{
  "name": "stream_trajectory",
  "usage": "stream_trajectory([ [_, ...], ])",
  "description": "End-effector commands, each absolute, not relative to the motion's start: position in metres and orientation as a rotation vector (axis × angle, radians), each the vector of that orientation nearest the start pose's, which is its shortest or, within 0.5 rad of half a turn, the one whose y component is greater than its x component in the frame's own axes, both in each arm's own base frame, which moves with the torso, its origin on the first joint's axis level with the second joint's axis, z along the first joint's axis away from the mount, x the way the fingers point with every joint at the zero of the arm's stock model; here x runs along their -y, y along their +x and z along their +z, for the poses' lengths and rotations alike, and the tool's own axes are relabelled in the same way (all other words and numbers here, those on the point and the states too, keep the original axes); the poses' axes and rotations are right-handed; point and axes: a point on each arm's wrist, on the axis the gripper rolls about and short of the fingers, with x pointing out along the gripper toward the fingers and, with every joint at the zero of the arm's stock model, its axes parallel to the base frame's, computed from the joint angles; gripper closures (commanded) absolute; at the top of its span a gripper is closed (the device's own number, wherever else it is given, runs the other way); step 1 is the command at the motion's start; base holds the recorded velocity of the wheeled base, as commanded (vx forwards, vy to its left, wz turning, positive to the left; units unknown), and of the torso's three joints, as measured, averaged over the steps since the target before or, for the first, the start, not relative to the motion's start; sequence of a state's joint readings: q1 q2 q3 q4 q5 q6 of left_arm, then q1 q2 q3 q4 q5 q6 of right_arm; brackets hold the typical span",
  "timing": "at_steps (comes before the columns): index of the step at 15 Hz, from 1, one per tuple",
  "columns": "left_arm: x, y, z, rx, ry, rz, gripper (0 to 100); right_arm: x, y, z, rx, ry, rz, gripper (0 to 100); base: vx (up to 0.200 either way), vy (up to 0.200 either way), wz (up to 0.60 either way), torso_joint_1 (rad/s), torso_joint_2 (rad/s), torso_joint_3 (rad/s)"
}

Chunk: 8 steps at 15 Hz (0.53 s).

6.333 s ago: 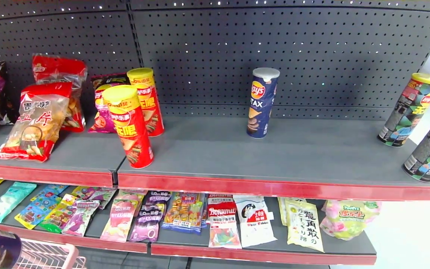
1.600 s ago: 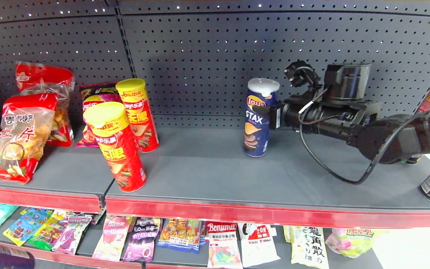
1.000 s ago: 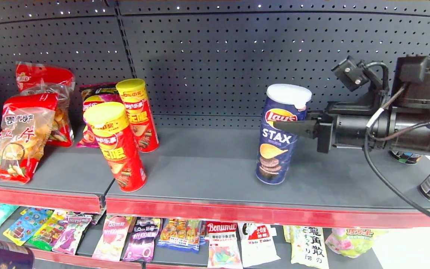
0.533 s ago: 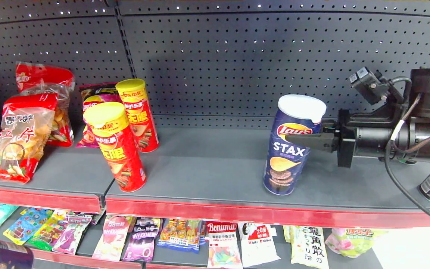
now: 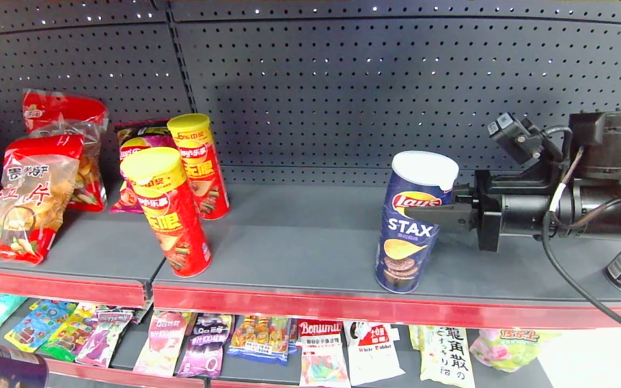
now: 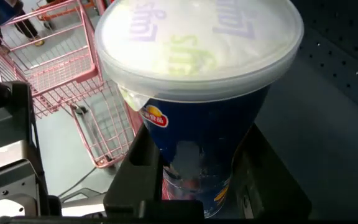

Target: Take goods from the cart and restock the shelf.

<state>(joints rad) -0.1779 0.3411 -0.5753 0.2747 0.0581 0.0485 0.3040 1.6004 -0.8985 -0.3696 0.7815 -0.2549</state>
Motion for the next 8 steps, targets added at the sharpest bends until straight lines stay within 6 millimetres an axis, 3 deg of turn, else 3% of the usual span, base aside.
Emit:
stream_trajectory([
  [1, -0.0060, -0.0261, 0.2103, -0.043, 0.054, -0.121, 100, -0.0999, 0.2673, 0.2080, -0.219, -0.141, 1.111, 100, 0.000, 0.000, 0.00, 0.000, 0.00, 0.000],
  [8, -0.0055, -0.0249, 0.2105, -0.049, 0.055, -0.133, 100, -0.1000, 0.2655, 0.2063, -0.217, -0.133, 1.150, 100, 0.000, 0.000, 0.00, 0.000, 0.00, 0.000],
])
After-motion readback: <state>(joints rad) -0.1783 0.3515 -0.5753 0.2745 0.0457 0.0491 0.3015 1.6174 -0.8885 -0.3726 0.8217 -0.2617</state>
